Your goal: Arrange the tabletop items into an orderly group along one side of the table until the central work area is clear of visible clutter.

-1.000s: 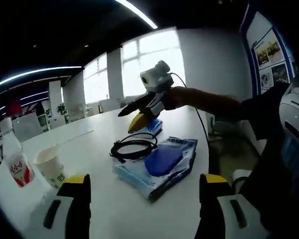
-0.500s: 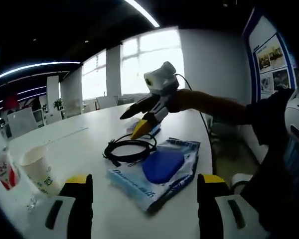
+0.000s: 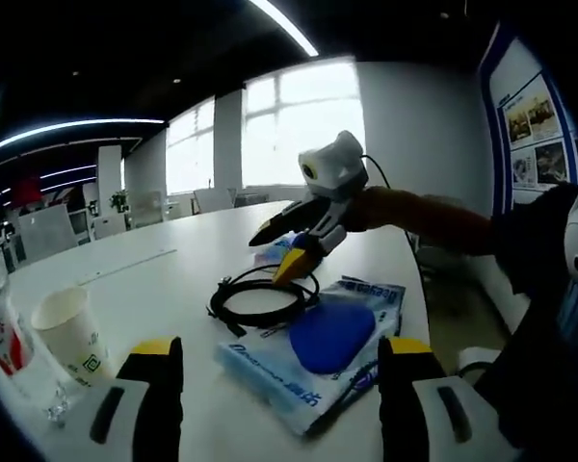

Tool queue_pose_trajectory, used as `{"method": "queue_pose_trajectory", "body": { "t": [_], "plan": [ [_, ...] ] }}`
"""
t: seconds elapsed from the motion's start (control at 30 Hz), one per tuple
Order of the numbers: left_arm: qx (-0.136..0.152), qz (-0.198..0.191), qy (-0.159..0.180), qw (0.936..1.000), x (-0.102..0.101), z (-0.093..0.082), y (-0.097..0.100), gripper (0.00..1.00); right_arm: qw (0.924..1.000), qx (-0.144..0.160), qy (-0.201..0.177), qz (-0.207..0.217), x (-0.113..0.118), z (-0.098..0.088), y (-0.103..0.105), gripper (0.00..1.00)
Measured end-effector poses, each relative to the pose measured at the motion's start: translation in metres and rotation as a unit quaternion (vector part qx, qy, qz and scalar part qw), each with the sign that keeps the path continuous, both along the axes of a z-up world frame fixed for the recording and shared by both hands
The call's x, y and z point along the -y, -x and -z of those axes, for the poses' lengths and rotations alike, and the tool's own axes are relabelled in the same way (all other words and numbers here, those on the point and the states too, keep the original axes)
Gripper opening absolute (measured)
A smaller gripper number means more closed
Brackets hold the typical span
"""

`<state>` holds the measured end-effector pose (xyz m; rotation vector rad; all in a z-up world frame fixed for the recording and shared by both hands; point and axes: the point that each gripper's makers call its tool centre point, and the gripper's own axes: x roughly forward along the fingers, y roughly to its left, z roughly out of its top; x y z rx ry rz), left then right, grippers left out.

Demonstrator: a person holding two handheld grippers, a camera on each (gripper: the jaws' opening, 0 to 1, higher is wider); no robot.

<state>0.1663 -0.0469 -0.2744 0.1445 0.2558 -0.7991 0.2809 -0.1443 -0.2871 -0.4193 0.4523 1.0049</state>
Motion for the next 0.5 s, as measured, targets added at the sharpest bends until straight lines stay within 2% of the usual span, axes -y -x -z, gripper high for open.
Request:
{"method": "queue_pose_trajectory", "body": {
  "t": [0.23, 0.5],
  "plan": [
    [-0.011, -0.005, 0.006, 0.9999, 0.006, 0.004, -0.010, 0.82, 1.0000, -0.002, -0.001, 0.002, 0.003, 0.004, 0.000, 0.66],
    [-0.022, -0.002, -0.010, 0.9997, 0.013, 0.010, -0.020, 0.82, 1.0000, -0.001, 0.002, -0.001, 0.003, 0.007, -0.002, 0.61]
  ]
}}
